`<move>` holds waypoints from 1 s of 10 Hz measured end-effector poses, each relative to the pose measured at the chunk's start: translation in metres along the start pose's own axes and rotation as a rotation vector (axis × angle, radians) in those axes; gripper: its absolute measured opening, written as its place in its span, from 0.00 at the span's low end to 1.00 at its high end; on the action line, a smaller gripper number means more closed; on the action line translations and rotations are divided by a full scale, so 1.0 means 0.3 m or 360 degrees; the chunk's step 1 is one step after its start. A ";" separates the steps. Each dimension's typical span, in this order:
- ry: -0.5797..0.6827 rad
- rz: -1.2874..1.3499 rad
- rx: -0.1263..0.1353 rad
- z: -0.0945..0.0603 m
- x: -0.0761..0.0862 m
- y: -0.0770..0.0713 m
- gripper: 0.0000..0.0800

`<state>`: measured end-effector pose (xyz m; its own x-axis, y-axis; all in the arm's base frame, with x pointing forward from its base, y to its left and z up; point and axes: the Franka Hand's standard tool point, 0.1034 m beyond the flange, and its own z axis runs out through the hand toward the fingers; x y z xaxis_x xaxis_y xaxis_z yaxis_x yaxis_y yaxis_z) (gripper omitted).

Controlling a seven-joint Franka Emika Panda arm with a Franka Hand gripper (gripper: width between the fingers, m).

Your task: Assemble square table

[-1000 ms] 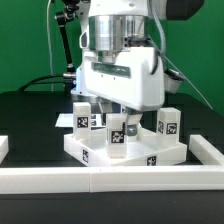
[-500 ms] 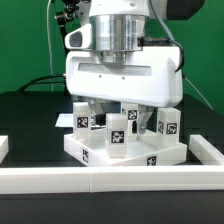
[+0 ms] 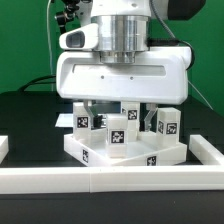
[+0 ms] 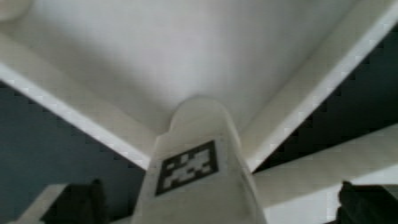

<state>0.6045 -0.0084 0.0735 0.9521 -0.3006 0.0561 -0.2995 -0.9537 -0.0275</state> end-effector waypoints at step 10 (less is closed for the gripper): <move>-0.0001 -0.0408 -0.0019 0.000 0.004 0.013 0.36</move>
Offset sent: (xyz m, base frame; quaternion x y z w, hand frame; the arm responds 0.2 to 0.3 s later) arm -0.0004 0.0023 0.0023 0.0011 -0.0053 -0.1125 0.9936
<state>0.6045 -0.0127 0.0734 0.9970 -0.0493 0.0592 -0.0493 -0.9988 -0.0006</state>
